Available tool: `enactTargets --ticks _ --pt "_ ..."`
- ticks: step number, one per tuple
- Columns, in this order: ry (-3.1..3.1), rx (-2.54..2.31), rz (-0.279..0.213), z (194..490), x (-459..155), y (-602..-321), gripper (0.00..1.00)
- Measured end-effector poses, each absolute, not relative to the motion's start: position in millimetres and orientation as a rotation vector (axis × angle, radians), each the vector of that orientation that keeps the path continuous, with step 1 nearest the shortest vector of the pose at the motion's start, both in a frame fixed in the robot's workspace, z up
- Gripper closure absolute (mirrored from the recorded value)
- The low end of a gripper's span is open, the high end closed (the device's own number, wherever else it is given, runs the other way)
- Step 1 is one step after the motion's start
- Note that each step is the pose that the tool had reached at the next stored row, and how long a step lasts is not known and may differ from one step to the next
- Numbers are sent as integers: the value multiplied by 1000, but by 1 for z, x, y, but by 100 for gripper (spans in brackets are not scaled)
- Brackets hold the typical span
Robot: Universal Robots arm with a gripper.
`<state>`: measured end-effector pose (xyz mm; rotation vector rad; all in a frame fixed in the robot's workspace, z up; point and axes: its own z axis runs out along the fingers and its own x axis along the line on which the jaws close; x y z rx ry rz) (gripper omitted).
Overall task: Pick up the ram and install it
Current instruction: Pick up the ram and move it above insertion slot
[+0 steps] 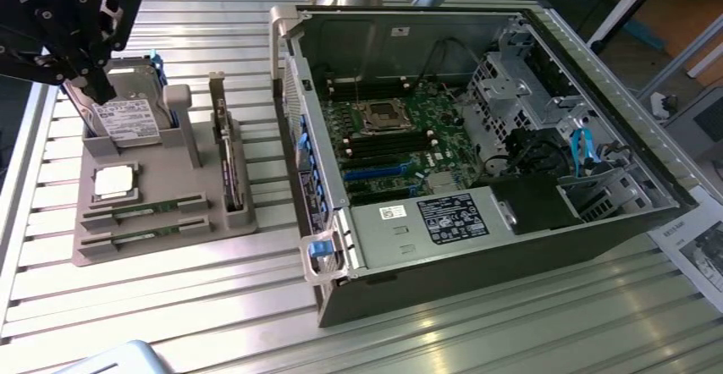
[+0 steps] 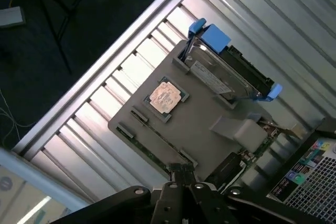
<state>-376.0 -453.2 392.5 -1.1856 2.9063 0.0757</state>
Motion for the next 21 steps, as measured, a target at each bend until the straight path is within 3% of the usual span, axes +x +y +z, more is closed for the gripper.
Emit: enactTargets --ticks 21 --pt "2465 -1965 74 392 -376 -453 90"
